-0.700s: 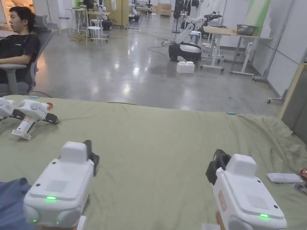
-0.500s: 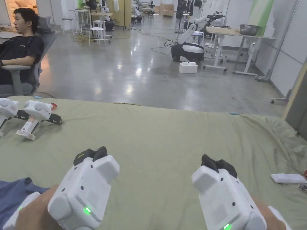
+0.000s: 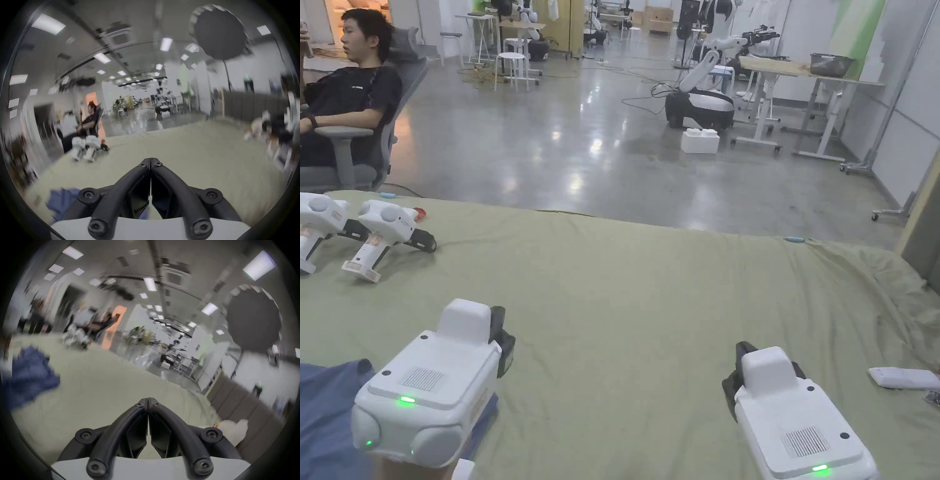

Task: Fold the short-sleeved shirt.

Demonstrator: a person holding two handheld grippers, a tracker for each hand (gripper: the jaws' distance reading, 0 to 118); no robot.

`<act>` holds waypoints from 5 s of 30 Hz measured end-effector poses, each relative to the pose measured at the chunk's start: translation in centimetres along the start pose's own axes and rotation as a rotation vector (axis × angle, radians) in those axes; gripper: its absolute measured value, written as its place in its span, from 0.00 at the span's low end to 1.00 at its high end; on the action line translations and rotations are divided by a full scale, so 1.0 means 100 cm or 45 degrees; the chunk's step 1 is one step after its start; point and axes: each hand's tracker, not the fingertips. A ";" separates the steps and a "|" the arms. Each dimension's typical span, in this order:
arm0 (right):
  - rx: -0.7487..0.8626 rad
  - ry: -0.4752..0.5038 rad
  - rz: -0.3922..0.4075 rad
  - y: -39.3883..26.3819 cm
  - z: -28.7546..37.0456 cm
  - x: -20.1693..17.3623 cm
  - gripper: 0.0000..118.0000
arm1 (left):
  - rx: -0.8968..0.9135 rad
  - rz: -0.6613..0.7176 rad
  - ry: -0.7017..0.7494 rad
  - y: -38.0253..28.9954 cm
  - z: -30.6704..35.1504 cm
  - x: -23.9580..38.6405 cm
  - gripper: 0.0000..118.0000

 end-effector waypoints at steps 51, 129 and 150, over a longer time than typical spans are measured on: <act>-0.295 0.180 -0.321 -0.038 -0.027 -0.085 0.00 | -0.756 0.070 0.346 -0.162 0.017 -0.223 0.00; 0.092 -0.116 -0.332 -0.004 0.045 0.015 0.00 | -0.103 0.115 -0.120 -0.018 0.051 0.053 0.00; -0.139 -0.098 -0.311 -0.046 0.029 0.022 0.00 | -1.107 0.098 -0.043 -0.167 -0.038 -0.003 0.52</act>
